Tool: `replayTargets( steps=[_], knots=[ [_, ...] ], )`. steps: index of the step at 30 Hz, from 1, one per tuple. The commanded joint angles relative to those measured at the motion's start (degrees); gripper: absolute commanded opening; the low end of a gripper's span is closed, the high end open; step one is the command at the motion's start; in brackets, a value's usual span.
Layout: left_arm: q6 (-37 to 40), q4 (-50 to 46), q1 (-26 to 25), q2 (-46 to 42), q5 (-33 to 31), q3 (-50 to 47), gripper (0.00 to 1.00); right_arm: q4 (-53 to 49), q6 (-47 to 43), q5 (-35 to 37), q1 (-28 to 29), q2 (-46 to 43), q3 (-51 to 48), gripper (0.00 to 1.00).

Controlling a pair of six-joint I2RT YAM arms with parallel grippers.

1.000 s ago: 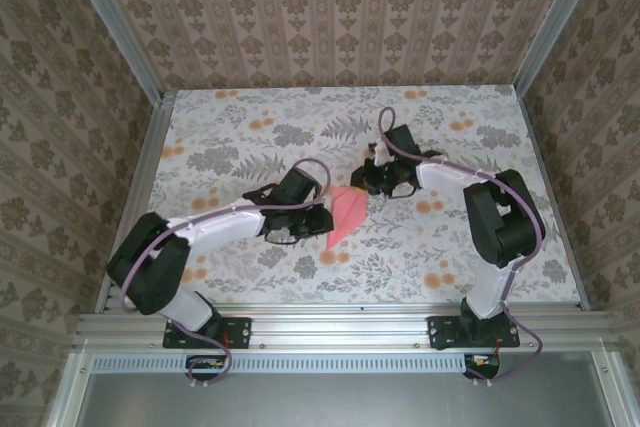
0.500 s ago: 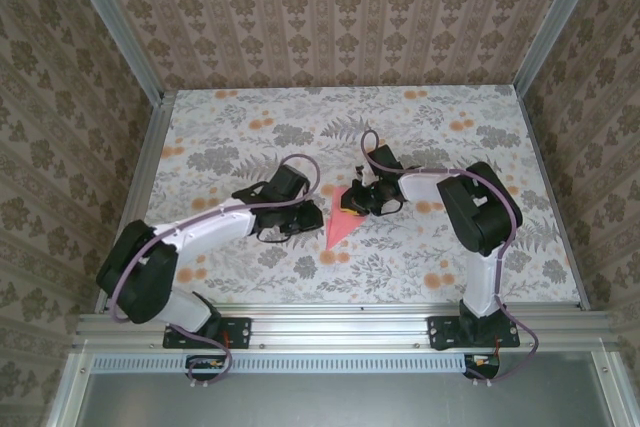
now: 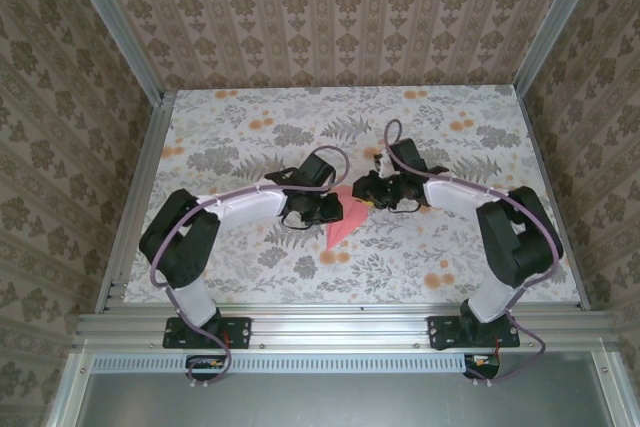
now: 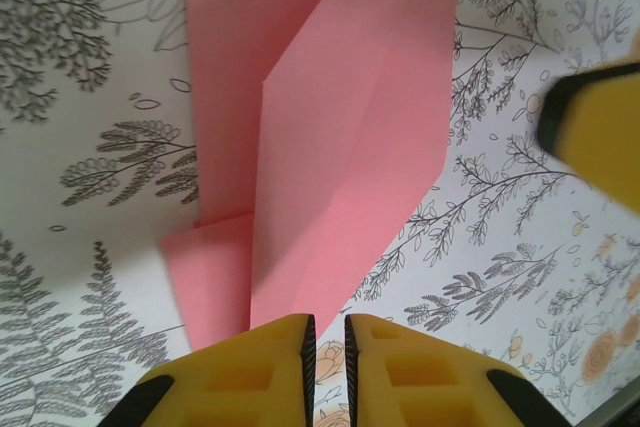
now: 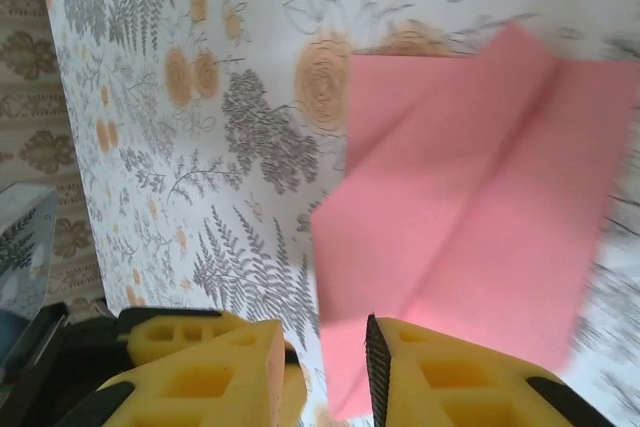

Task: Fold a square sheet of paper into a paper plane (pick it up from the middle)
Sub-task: Fourth fold the wing at the center of the table.

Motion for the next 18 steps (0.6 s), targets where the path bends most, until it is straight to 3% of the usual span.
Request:
replayTargets(
  steps=[1, 9, 18],
  knots=[
    [2.3, -4.9, -0.8, 1.6, -2.5, 2.3, 0.16, -2.5, -0.4, 2.9, -1.2, -2.7, -5.1, 0.32],
    [2.4, -4.9, -0.5, 3.1, -4.0, 1.9, 0.13, 0.4, 0.9, 1.8, -1.2, -4.8, -10.8, 0.35],
    [2.9, -4.8, -0.1, 4.6, -3.7, 1.3, 0.12, 4.4, 2.7, -0.9, -1.1, -1.0, -10.9, 0.37]
  ],
)
